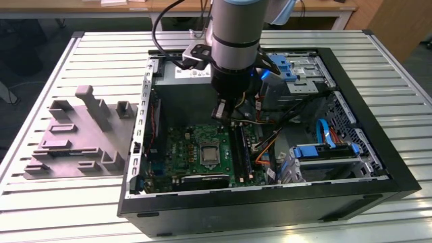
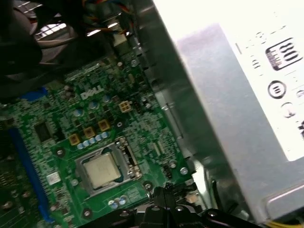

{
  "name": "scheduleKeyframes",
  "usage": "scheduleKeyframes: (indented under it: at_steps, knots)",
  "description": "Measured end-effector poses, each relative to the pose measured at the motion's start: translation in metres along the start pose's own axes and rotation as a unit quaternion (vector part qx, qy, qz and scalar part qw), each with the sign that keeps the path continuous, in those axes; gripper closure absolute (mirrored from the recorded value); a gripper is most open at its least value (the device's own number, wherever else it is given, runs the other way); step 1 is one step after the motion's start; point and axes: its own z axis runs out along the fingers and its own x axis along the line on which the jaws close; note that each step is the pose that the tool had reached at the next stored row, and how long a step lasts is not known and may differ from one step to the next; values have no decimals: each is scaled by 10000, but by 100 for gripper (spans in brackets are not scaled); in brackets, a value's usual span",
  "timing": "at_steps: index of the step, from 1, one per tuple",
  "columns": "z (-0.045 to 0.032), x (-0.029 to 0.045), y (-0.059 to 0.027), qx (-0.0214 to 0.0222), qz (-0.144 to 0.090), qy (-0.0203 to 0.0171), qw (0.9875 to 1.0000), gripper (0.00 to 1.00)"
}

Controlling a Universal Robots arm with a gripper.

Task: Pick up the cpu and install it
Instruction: 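Install the first cpu locking lever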

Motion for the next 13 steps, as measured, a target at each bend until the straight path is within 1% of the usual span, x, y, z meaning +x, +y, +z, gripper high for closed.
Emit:
scheduleKeyframes:
  at_steps: [1, 2, 7, 11, 13]
  knots:
    - [-1, 12, -4, 10, -1, 22, 10000, 89]
    - [1, 27, -9, 11, -4, 25, 10000, 89]
    - [3, 79, -1, 17, -101, 25, 9999, 89]
    - [5, 107, -12, 18, -116, 25, 9999, 89]
    - [5, 108, -12, 18, -118, 25, 9999, 89]
